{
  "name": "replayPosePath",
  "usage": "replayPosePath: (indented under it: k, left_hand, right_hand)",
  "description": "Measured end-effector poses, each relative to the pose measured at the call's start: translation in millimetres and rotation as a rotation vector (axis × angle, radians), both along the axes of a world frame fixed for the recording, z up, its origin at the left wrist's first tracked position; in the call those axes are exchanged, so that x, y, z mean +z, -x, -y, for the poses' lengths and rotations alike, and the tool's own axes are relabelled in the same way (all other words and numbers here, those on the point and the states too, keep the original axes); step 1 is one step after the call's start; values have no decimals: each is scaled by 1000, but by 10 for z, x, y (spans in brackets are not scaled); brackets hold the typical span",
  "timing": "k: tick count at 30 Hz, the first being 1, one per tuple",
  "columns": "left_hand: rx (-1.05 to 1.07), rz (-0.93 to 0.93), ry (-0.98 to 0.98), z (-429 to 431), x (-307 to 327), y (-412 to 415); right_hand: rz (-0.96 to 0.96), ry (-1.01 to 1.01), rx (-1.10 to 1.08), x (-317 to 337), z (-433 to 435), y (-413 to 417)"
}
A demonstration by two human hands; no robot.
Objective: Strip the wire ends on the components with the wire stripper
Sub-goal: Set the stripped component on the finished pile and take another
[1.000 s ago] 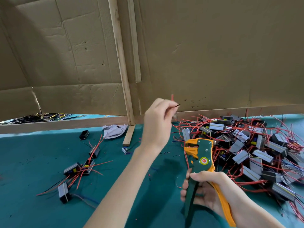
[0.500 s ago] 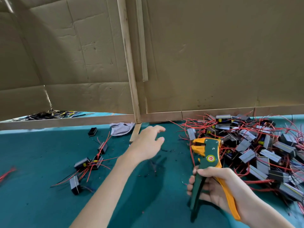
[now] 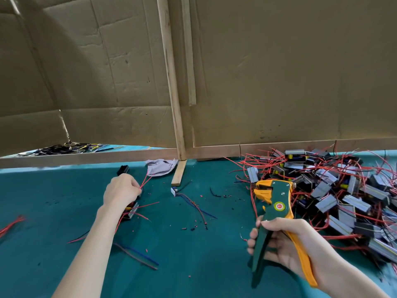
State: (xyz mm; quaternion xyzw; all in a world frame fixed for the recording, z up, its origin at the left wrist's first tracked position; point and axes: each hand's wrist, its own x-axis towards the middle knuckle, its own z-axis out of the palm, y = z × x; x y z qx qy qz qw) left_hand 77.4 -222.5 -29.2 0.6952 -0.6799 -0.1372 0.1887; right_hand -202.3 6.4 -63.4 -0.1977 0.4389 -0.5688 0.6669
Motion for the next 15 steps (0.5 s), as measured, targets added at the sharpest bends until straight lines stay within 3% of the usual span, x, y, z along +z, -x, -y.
replayPosePath:
  k: [10, 12, 15]
  left_hand:
    - [-534, -1016, -25, -352, 434, 464]
    - [-604, -1068, -78, -448, 452, 592]
    - [-598, -886, -93, -553, 375, 766]
  right_hand:
    - [-26, 86, 33, 81, -33, -65]
    - [-32, 95, 22, 74, -34, -73]
    - [-18, 103, 6, 53, -32, -60]
